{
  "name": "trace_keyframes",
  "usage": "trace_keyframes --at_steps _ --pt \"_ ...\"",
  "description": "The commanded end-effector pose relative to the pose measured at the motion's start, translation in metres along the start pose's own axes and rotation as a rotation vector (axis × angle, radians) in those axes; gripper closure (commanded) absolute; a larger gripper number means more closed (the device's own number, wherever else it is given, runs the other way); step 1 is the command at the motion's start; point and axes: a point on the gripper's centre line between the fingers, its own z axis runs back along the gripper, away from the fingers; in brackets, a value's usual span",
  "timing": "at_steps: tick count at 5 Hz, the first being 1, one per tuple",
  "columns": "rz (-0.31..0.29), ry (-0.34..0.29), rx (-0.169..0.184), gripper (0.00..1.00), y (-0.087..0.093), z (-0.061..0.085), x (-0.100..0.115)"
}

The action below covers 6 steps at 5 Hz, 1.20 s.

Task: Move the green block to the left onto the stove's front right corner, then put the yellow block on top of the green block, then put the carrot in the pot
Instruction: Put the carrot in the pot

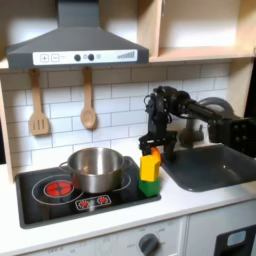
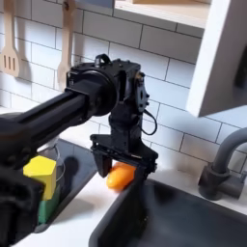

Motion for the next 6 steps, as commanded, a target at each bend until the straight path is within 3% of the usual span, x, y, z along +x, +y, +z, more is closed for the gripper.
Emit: trace_keyframes --at_steps 1,4,5,6 --pt "0.016 0.008 0.001 0.00 0.0026 -0.0042 0.0131" --pt "0.003 0.021 0.028 0.00 0.0057 -0.0127 0.0167" --pt "-0.004 0.000 0.035 1.00 0.0068 -0.0104 0.0184" --pt "-0.004 0.006 0.027 1.00 0.0062 -0.0132 0.0181"
